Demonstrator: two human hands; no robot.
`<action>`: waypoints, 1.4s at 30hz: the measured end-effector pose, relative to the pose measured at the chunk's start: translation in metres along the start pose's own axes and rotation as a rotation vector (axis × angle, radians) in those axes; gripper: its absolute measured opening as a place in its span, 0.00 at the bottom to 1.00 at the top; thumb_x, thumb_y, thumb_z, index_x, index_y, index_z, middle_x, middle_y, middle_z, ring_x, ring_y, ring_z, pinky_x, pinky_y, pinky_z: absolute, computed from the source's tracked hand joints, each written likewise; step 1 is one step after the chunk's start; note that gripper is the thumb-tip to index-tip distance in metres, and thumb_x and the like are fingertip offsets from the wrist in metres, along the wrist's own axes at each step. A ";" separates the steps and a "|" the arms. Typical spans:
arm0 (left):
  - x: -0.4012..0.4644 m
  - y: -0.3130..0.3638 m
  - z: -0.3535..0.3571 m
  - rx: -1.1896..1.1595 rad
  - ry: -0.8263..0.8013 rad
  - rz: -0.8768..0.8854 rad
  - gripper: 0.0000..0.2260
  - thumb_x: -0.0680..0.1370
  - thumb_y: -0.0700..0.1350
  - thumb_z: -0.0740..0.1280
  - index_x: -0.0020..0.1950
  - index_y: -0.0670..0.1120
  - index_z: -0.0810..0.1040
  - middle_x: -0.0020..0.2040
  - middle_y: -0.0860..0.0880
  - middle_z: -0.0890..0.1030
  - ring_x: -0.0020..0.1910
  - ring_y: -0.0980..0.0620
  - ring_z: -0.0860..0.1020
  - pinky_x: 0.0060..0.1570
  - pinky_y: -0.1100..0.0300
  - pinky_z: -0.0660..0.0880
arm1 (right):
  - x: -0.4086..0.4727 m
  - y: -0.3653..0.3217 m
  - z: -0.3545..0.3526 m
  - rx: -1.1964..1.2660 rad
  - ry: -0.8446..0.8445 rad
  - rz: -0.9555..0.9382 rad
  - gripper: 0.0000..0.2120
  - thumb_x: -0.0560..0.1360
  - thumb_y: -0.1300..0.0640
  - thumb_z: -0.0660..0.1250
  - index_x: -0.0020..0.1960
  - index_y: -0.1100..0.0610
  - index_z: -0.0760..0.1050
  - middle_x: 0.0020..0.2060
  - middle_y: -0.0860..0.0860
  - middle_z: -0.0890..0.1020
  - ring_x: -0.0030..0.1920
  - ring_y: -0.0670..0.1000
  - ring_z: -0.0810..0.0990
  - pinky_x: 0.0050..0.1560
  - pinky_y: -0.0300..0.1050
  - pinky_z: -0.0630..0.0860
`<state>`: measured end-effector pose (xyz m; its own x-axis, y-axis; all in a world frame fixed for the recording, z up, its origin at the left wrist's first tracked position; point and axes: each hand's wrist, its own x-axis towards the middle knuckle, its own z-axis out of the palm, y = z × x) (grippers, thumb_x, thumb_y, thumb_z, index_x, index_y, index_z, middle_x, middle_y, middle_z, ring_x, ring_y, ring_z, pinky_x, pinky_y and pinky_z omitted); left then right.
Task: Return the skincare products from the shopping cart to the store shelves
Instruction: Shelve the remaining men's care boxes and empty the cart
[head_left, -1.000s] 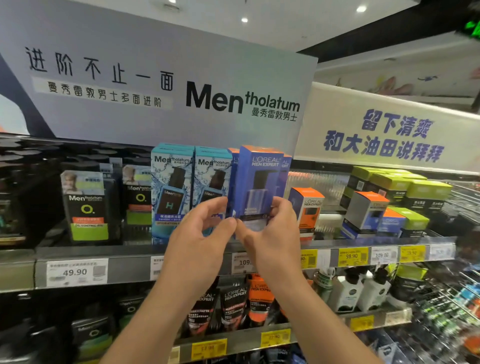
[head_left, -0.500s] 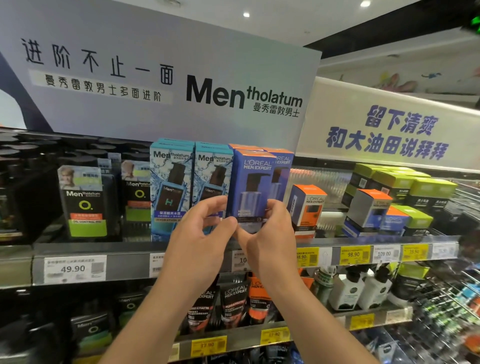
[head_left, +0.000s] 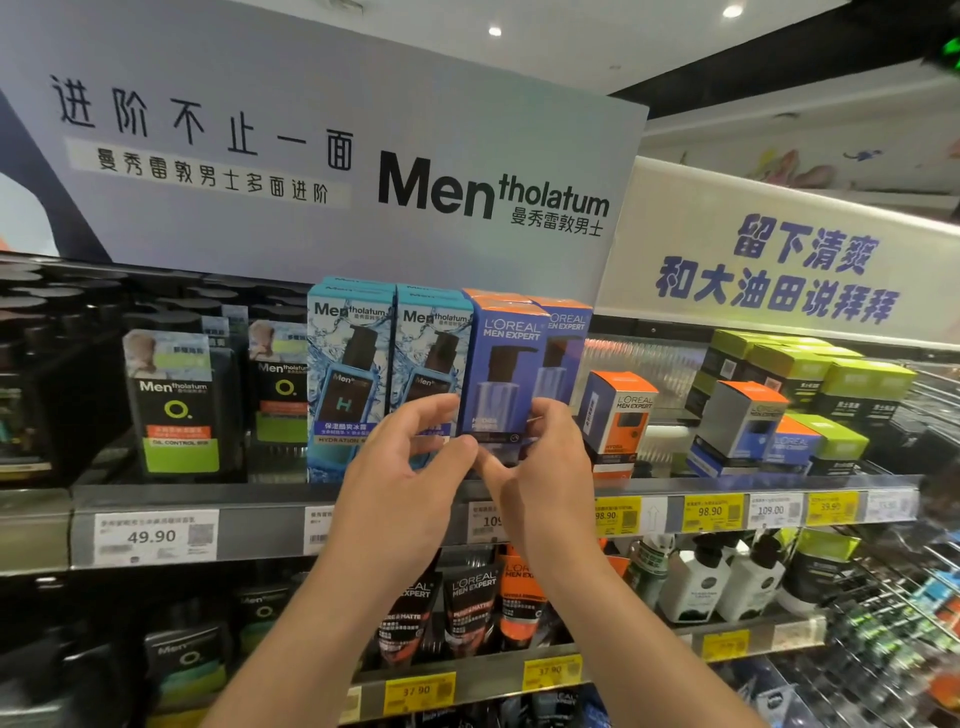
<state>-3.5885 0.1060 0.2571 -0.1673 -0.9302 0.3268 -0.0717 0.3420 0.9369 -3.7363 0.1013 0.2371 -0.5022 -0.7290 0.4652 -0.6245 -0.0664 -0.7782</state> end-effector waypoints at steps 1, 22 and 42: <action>0.000 0.000 0.000 -0.002 0.000 0.000 0.15 0.79 0.53 0.68 0.66 0.63 0.76 0.62 0.65 0.78 0.59 0.67 0.76 0.49 0.68 0.71 | 0.000 -0.001 -0.001 0.002 -0.003 -0.004 0.28 0.69 0.43 0.81 0.61 0.43 0.69 0.54 0.42 0.78 0.51 0.43 0.81 0.53 0.46 0.83; 0.029 0.066 -0.018 0.143 0.051 0.338 0.13 0.79 0.52 0.68 0.64 0.61 0.78 0.56 0.63 0.79 0.53 0.66 0.79 0.52 0.69 0.76 | 0.047 -0.035 -0.059 -0.083 0.288 -0.604 0.14 0.79 0.51 0.65 0.59 0.58 0.77 0.52 0.46 0.75 0.54 0.47 0.75 0.57 0.32 0.69; 0.163 0.168 0.022 1.219 -0.524 0.310 0.16 0.84 0.53 0.63 0.72 0.55 0.77 0.68 0.53 0.79 0.64 0.50 0.77 0.66 0.56 0.70 | 0.148 -0.040 -0.099 -0.464 -0.379 -0.382 0.20 0.83 0.50 0.66 0.75 0.49 0.73 0.70 0.48 0.77 0.69 0.50 0.74 0.70 0.49 0.70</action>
<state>-3.6496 0.0146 0.4652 -0.6659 -0.7283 0.1616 -0.7327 0.6793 0.0422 -3.8450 0.0633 0.3793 -0.0073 -0.9050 0.4253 -0.9479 -0.1291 -0.2911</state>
